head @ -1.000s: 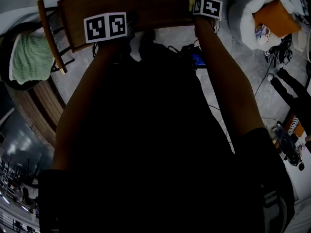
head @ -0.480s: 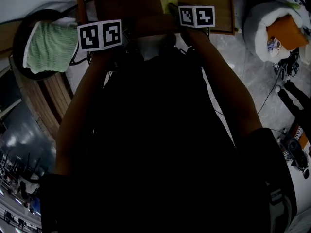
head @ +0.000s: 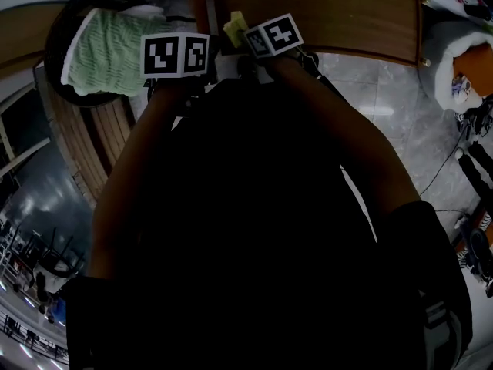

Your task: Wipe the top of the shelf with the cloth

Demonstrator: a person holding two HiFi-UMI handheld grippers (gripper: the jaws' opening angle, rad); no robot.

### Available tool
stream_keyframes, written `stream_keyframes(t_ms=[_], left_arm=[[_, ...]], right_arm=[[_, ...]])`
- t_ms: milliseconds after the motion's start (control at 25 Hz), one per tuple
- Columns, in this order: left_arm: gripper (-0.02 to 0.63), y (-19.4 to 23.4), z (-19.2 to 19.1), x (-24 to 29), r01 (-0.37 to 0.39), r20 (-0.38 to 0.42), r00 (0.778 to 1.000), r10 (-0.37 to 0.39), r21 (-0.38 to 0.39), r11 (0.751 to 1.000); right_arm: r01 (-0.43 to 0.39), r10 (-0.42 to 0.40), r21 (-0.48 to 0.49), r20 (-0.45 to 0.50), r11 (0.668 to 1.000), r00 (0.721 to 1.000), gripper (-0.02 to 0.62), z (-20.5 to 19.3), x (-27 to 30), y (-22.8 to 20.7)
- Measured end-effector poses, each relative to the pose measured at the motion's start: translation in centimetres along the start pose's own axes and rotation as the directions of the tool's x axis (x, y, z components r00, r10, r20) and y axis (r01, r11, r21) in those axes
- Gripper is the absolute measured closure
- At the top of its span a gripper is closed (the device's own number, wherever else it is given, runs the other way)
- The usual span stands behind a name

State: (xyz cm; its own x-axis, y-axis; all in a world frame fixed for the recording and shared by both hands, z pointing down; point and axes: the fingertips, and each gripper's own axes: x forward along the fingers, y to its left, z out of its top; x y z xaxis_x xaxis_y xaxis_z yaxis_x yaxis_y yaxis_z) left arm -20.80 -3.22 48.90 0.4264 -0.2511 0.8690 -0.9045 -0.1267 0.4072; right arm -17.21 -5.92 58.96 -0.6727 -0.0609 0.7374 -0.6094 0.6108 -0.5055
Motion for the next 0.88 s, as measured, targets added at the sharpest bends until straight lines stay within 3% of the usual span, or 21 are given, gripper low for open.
stream_keyframes(t_ms=[120,400,880], left_arm=[[0.595,1.5,-1.2,0.2,-0.018,-0.028,0.999,0.018,0.002,1.000],[0.595,0.3,-1.8,0.6,0.104,-0.034,0.994,-0.103,0.001,0.995],[0.595,-3.9,-1.2,2.9,0.200,-0.031,0.979,-0.201,-0.037,0.979]], right_arm=[[0.013,-0.013,-0.006,-0.040,1.000,0.999,0.548,-1.0,2.6,0.6],[0.091,-0.096,-0.038,-0.161,0.995,0.982,0.548,-3.0,3.9,0.0],[0.020,-0.021,-0.007,-0.201,1.000,0.979,0.548,-4.7,0.7,-3.5]])
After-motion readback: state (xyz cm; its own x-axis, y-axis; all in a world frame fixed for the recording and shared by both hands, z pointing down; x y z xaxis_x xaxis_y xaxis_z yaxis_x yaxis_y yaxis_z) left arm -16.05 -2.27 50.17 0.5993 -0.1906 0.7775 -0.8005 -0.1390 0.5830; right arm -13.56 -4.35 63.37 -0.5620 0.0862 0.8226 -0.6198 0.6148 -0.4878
